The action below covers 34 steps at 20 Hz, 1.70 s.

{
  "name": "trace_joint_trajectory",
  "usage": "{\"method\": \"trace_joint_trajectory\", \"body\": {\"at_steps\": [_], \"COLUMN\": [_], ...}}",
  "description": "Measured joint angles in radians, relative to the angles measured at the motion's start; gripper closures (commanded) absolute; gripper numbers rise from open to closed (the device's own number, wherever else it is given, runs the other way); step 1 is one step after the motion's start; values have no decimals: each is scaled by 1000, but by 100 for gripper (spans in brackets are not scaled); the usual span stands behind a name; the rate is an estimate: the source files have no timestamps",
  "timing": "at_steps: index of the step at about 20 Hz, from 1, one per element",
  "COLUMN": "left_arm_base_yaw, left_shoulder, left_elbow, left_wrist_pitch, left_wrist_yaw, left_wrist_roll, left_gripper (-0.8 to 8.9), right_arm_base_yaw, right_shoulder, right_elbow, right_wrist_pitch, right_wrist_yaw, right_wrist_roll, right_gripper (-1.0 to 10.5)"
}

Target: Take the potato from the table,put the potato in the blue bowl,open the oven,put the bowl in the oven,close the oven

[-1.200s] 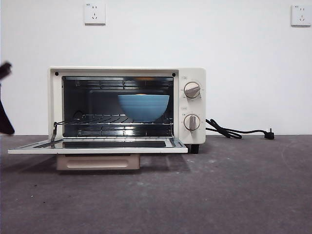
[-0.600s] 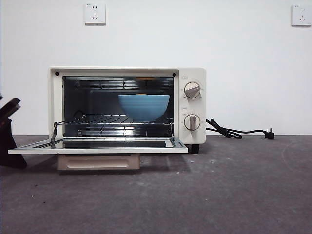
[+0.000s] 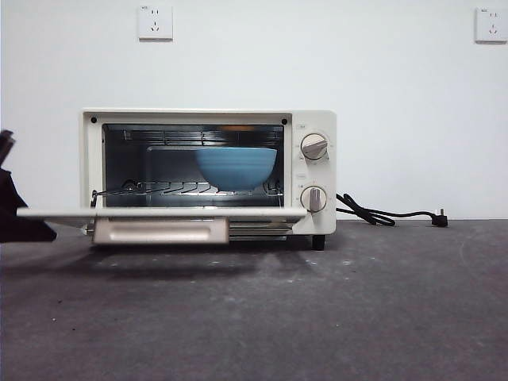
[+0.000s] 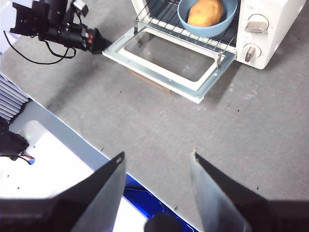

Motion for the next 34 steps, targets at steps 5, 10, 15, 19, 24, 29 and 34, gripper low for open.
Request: {"method": "trace_joint_trajectory", "body": {"at_steps": [5, 10, 15, 19, 24, 29, 34], "left_arm_base_yaw": [8, -24, -28, -35, -67, -109, -127], "left_shoulder": [-3, -8, -13, -114, -394, -721, -997], "left_elbow": [0, 0, 1, 1, 1, 1, 1], "left_wrist_pitch": [249, 560, 616, 523, 250, -139, -488], "left_wrist_yaw": [56, -24, -7, -2, -86, -225, -313], "left_wrist_roll": [-160, -323, -386, -393, -331, -171, -49], "left_gripper": [821, 821, 820, 820, 820, 820, 820], "right_arm_base_yaw": [0, 0, 0, 0, 0, 0, 0], "right_shoulder": [0, 0, 0, 0, 0, 0, 5], "right_elbow": [0, 0, 0, 0, 0, 0, 0], "right_wrist_pitch": [0, -1, -1, -1, -2, -2, -4], "right_wrist_yaw": [0, 0, 0, 0, 0, -2, -3], "right_wrist_roll": [11, 26, 33, 33, 29, 9, -23], "right_gripper": [728, 728, 728, 728, 728, 728, 728]}}
